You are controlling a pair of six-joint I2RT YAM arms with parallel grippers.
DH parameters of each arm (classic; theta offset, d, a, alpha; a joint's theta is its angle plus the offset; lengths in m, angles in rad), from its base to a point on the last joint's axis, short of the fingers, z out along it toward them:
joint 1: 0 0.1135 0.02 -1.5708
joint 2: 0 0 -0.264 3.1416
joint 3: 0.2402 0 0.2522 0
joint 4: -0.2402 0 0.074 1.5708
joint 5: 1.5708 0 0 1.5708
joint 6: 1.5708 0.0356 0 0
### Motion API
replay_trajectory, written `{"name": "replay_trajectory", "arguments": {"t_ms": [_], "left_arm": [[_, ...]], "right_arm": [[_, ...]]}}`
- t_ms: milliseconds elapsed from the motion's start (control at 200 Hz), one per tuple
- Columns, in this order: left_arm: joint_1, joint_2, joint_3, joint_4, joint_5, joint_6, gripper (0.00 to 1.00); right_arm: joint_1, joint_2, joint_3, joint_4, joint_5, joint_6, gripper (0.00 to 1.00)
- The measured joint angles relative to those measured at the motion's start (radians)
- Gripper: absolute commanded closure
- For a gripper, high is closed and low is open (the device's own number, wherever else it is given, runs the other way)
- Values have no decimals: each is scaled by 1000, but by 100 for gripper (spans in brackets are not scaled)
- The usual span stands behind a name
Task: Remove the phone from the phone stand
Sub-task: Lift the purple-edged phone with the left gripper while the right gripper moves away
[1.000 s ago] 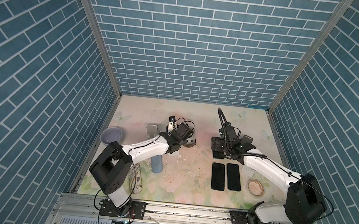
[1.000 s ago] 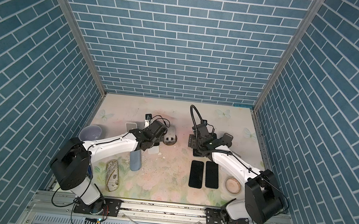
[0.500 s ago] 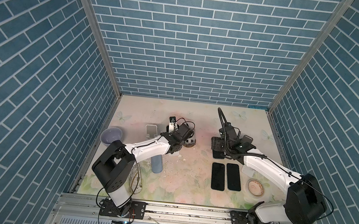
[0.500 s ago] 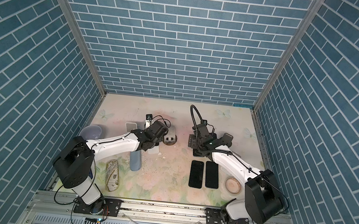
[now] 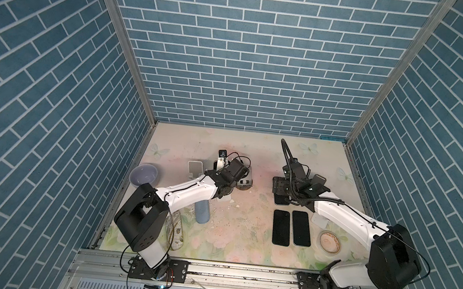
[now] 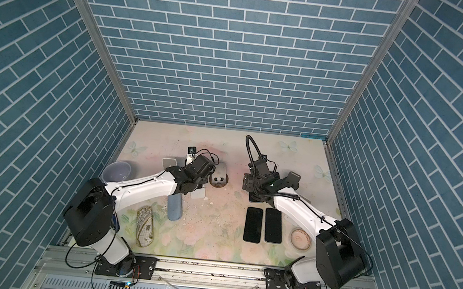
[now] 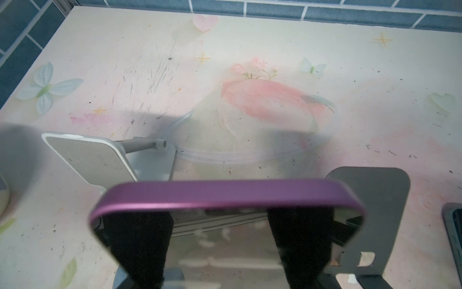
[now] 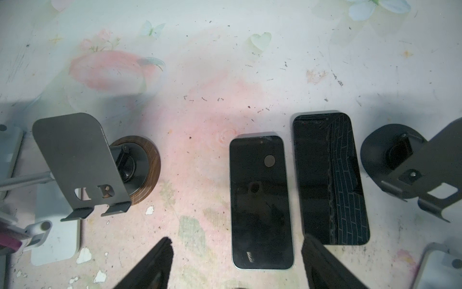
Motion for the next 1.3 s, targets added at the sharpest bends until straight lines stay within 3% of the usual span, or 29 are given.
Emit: {"name": "replay_trajectory", "arguments": {"t_ms": [405,670,985,1300], "left_arm": [[-52,-53,105,-116,66,68,42],[-124,-43,190,-192,133,84,42],[-187,86,288,-230,230,79,41],[-249,182,315,-239,312,47,41]], "right_arm": [[-3,-2,0,-8,8,-10,17],[-35,-59,0,-32,80,-43,17],[-72,-175,0,-44,204,-63,16],[-74,-211,0,-29,234,-63,15]]}}
